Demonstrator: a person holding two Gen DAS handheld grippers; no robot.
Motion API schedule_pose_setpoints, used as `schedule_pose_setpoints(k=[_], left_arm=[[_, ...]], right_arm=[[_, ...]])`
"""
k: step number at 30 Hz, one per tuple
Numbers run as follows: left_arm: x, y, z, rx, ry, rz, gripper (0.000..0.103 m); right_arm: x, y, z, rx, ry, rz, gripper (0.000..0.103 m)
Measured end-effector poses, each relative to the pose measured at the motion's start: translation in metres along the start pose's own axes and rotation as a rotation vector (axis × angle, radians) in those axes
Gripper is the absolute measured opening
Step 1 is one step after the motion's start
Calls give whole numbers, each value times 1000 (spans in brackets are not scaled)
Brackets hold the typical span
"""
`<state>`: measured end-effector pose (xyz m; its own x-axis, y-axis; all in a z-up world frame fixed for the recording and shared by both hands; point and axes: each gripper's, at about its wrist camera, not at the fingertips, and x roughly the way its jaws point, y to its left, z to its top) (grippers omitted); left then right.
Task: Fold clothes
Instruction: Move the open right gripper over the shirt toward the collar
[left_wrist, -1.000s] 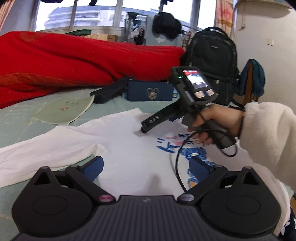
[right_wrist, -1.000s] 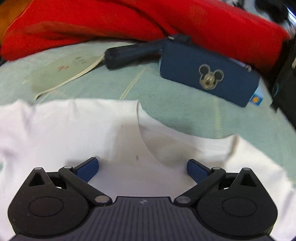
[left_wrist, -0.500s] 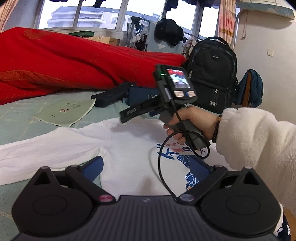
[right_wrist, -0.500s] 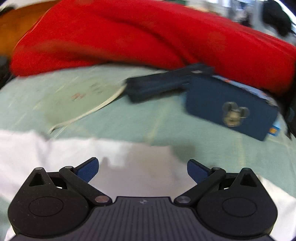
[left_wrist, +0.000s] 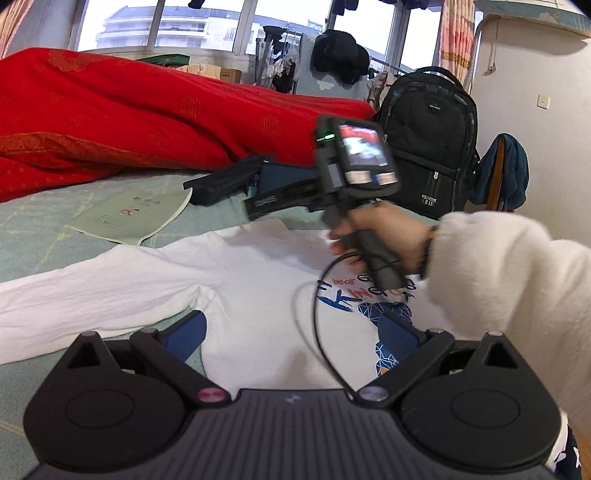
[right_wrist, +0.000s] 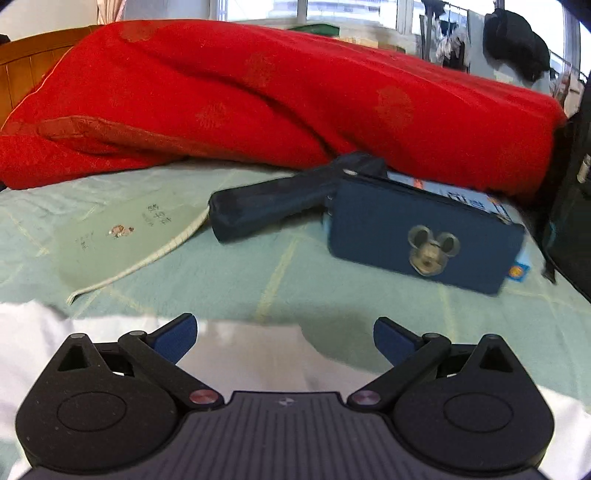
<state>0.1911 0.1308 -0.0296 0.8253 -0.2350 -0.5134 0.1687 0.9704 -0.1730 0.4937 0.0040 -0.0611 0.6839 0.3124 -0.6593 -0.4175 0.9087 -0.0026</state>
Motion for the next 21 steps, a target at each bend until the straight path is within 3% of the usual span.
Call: schedule_pose_setpoints(k=[4, 8, 12, 18, 21], left_arm=[[-3, -3, 0, 20, 10, 53, 99], [-11, -2, 1, 42, 1, 102, 99], [-11, 6, 2, 24, 0, 81, 99], [-7, 14, 1, -1, 12, 79, 99], [-6, 13, 0, 2, 17, 83, 99]], right_arm=[[-12, 9, -1, -40, 147, 109, 103], [-7, 52, 3, -150, 183, 227, 103], [22, 101, 3, -258, 194, 220, 103], [63, 125, 11, -188, 101, 142, 103], [64, 127, 17, -184, 65, 102, 103]])
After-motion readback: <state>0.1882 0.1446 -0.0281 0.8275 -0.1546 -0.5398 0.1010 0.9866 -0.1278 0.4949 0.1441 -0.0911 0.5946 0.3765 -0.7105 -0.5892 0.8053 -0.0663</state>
